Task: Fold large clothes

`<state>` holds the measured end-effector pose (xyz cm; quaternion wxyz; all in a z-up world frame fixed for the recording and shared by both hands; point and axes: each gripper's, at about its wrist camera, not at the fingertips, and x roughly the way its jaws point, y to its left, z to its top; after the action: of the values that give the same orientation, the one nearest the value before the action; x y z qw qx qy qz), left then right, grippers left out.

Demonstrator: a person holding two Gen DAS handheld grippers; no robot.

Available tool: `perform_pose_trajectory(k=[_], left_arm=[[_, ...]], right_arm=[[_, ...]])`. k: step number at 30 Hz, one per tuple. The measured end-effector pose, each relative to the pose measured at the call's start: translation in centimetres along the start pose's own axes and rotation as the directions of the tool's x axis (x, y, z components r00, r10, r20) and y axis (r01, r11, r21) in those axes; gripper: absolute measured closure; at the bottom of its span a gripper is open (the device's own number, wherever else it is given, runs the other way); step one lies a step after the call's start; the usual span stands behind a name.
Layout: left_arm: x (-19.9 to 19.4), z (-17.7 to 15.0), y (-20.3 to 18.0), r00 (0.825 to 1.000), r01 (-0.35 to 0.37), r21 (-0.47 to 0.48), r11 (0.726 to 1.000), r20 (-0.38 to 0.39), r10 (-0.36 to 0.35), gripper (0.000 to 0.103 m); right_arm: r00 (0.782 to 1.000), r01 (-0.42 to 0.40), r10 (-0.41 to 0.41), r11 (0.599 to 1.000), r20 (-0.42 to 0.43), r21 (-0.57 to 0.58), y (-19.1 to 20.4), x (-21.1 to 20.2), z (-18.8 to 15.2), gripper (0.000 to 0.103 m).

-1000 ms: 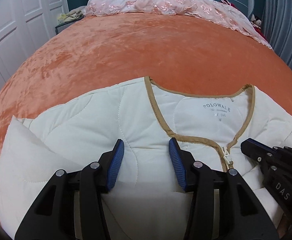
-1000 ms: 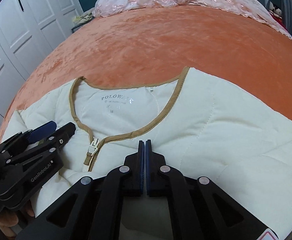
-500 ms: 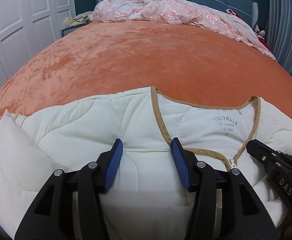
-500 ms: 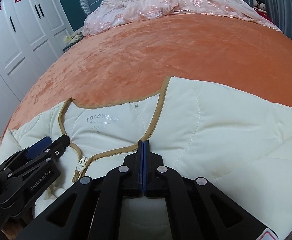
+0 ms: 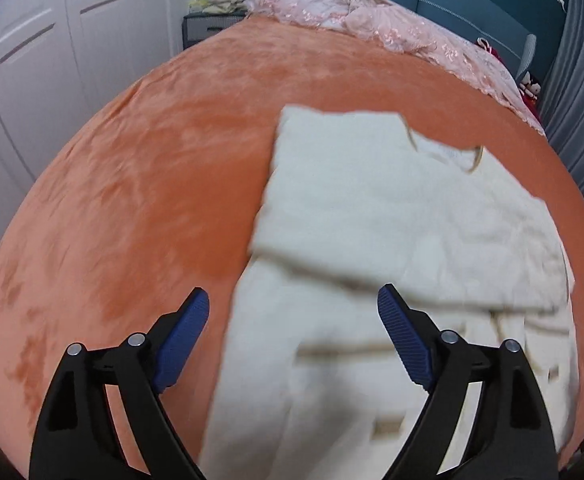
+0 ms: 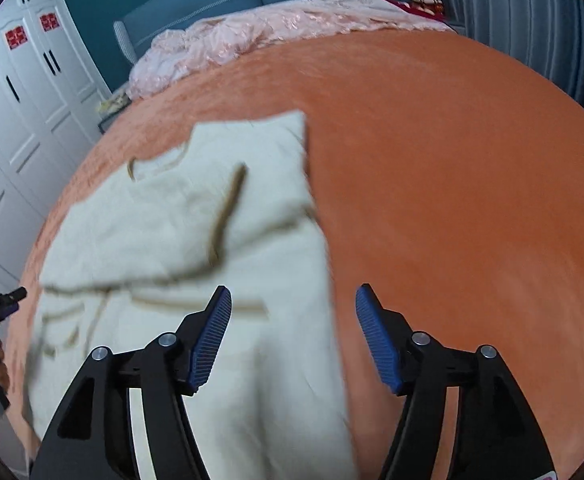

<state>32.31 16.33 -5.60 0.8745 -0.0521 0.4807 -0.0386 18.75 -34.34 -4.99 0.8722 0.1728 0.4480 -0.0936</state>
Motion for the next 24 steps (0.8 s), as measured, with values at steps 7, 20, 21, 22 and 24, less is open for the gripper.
perform_pose_trajectory(k=[7, 20, 21, 22, 24], left_arm=[[-4.1, -11.8, 6.9, 0.98, 0.118, -0.23, 0.966, -0.131, -0.151, 0.019], [-5.0, -12.8, 3.4, 0.974, 0.165, -0.264, 0.95, -0.108, -0.199, 0.087], [-5.9, -12.6, 3.2, 0.975, 0.167, -0.25, 0.954, -0.1, -0.197, 0.089], [-6.9, -12.4, 3.1, 0.976, 0.174, -0.236, 0.956, -0.088, -0.199, 0.091], [-9.3, -12.4, 2.9, 0.976, 0.185, -0.204, 0.961, -0.073, -0.203, 0.093]], right_arm=[[0.972, -0.126, 0.173, 0.955, -0.159, 0.267, -6.0, -4.5, -12.5, 0.034], [0.955, -0.238, 0.288, 0.887, -0.071, 0.395, -0.8, -2.6, -12.1, 0.092], [0.956, -0.247, 0.287, 0.892, -0.053, 0.379, -0.6, -3.5, -12.0, 0.094], [0.957, -0.258, 0.288, 0.9, -0.036, 0.351, -0.3, -4.8, -11.8, 0.095], [0.959, -0.264, 0.283, 0.921, -0.026, 0.287, 0.2, -7.2, -11.7, 0.096]])
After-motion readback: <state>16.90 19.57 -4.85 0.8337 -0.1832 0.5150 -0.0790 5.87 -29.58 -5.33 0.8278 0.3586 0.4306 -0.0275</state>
